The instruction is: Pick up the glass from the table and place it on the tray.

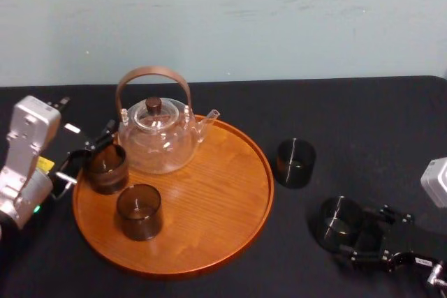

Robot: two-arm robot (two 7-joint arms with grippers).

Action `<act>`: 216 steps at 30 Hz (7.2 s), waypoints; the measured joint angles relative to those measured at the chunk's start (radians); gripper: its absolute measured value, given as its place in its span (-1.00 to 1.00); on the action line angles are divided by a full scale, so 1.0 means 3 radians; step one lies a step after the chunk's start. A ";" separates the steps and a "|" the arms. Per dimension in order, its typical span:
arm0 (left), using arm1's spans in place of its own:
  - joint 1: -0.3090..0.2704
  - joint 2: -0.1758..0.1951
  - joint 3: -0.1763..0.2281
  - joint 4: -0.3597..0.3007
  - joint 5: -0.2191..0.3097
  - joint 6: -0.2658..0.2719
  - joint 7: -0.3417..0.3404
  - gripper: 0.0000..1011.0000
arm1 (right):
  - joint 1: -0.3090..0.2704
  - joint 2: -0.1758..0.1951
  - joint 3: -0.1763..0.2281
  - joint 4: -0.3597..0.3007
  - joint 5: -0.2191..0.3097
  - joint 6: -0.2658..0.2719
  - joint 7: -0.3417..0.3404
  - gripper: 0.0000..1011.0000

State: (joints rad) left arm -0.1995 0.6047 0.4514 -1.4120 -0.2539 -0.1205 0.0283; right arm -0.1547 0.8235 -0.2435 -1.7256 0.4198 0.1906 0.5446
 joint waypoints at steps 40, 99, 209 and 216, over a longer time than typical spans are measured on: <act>0.0000 0.0000 0.0000 0.0000 0.0000 0.0000 0.0000 0.98 | 0.0574 -0.0132 -0.0403 0.0284 -0.0050 0.0195 0.0045 0.98; 0.0000 0.0000 0.0000 0.0000 0.0000 0.0000 0.0000 0.98 | 0.0857 -0.0200 -0.0445 0.0283 0.0014 0.0018 0.0131 0.79; 0.0000 0.0000 0.0000 0.0000 0.0000 0.0000 0.0000 0.98 | 0.1832 -0.1206 -0.1430 0.1369 -0.0415 -0.0226 0.0385 0.79; 0.0000 0.0000 0.0000 0.0000 0.0000 0.0000 0.0000 0.98 | 0.1831 -0.1205 -0.1429 0.1369 -0.0415 -0.0221 0.0385 0.82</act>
State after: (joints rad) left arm -0.1995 0.6047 0.4514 -1.4120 -0.2539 -0.1205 0.0283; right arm 0.3945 0.4619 -0.6721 -1.3148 0.2954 0.1243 0.6601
